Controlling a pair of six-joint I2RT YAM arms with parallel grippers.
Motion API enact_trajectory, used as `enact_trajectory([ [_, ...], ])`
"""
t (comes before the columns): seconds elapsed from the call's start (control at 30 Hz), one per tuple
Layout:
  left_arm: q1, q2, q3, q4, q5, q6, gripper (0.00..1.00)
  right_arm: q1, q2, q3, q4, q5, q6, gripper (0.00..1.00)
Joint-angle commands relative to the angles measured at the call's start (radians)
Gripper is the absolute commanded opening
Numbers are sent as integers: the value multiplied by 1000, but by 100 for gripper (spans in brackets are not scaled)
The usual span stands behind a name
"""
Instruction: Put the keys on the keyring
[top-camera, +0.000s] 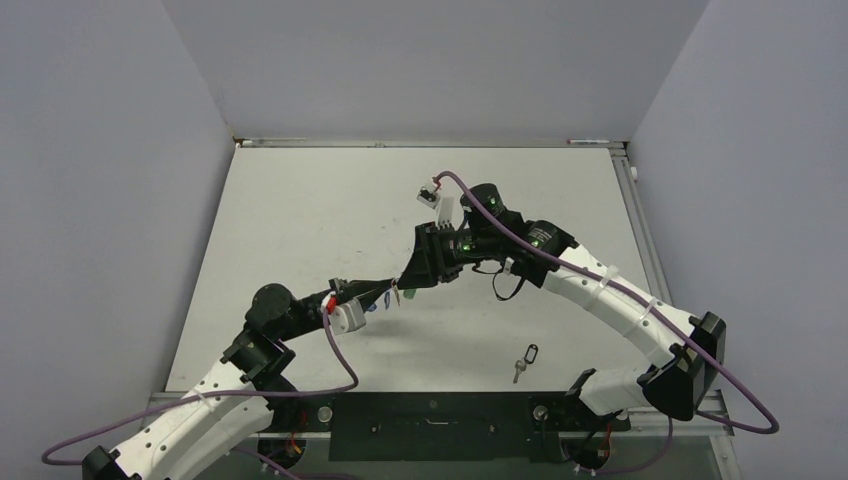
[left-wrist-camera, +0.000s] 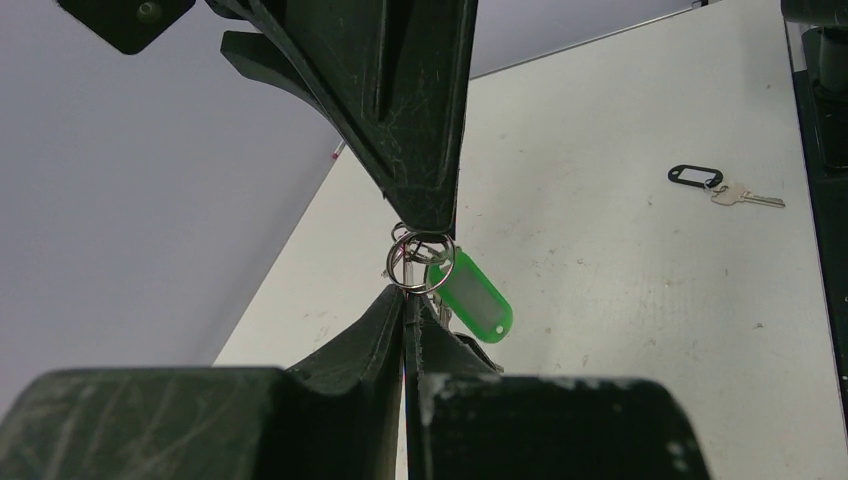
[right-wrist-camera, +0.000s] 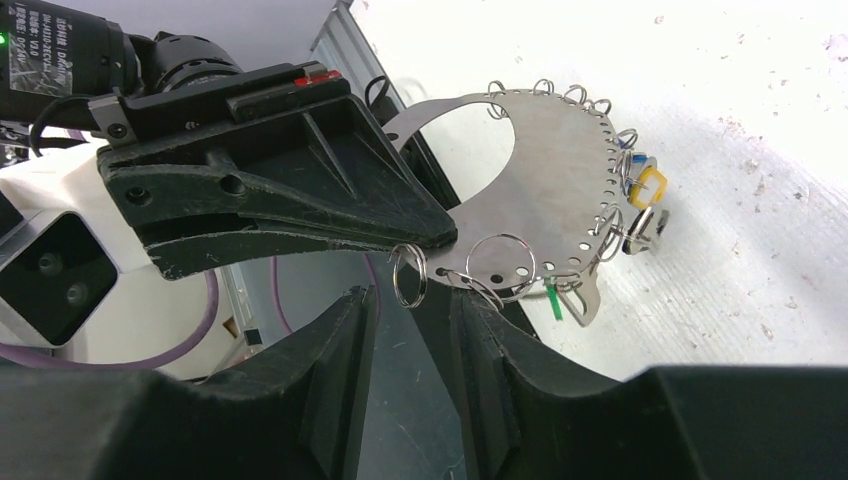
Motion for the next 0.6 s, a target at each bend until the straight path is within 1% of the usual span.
enact_trajectory([
  [0.0, -7, -12, 20, 83, 24, 18, 0, 19, 17, -10, 22, 38, -5, 34],
  [0.1, -8, -9, 21, 80, 21, 18, 0, 28, 24, -11, 42, 43, 5, 30],
  [0.27, -12, -4, 24, 71, 15, 20, 0, 29, 31, -8, 64, 52, 17, 19],
  [0.33, -14, -3, 24, 70, 13, 21, 0, 29, 35, -6, 66, 57, 20, 18],
  [0.47, -17, -5, 24, 67, 13, 23, 0, 29, 41, -8, 69, 67, 26, 18],
  [0.5, -19, -5, 25, 66, 12, 24, 0, 26, 41, -7, 69, 68, 29, 20],
  [0.57, -22, -7, 25, 61, 10, 27, 0, 23, 40, -4, 69, 67, 29, 26],
])
